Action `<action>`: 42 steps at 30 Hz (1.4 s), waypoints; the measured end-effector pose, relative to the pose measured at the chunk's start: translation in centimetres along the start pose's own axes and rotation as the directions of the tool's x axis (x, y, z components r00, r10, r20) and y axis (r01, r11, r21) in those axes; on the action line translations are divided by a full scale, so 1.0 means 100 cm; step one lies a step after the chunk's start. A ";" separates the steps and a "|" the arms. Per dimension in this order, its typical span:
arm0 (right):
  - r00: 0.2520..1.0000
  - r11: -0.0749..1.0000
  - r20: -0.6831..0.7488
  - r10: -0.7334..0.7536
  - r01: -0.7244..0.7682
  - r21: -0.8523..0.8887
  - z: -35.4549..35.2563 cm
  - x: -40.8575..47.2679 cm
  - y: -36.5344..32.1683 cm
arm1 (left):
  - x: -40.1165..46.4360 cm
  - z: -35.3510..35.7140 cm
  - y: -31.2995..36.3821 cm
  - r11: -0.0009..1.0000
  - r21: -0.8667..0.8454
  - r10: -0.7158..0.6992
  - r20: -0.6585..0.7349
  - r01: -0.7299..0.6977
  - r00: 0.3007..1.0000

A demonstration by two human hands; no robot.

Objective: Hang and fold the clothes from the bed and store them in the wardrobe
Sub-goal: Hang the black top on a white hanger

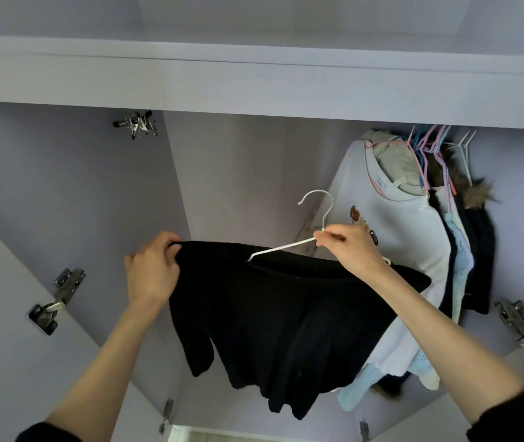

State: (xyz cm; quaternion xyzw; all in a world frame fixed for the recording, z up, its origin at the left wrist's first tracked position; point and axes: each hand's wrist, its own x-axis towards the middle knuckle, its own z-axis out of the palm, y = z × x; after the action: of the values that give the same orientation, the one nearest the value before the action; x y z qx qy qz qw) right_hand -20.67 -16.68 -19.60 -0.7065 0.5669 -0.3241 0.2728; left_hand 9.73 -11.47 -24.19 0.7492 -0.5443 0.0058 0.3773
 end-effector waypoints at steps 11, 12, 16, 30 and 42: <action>0.998 0.996 -0.005 -0.056 0.056 0.074 0.012 -0.008 -0.008 | -0.009 0.001 0.014 0.947 -0.097 0.322 0.229 -0.308 0.919; 0.998 0.995 -0.006 -0.068 0.068 0.075 0.012 -0.008 -0.011 | -0.012 0.004 0.018 0.933 -0.111 0.359 0.255 -0.342 0.898; 0.997 0.993 -0.009 -0.077 0.078 0.091 0.008 -0.008 -0.014 | -0.016 0.005 0.023 0.944 -0.185 0.318 0.301 -0.272 0.899; 0.996 0.993 0.000 -0.089 0.089 0.084 0.007 -0.007 -0.022 | -0.007 -0.004 0.026 0.959 -0.159 0.278 0.358 -0.235 0.891; 0.991 0.990 0.004 -0.137 0.137 0.029 0.009 -0.004 -0.029 | 0.001 -0.009 0.026 0.972 -0.094 0.232 0.232 -0.216 0.945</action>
State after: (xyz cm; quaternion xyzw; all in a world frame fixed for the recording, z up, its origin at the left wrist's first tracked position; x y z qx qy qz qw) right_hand -18.24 -15.66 -18.04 -0.7407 0.5114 -0.3483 0.2618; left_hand 7.95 -11.36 -22.07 0.6646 -0.6675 -0.0609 0.3301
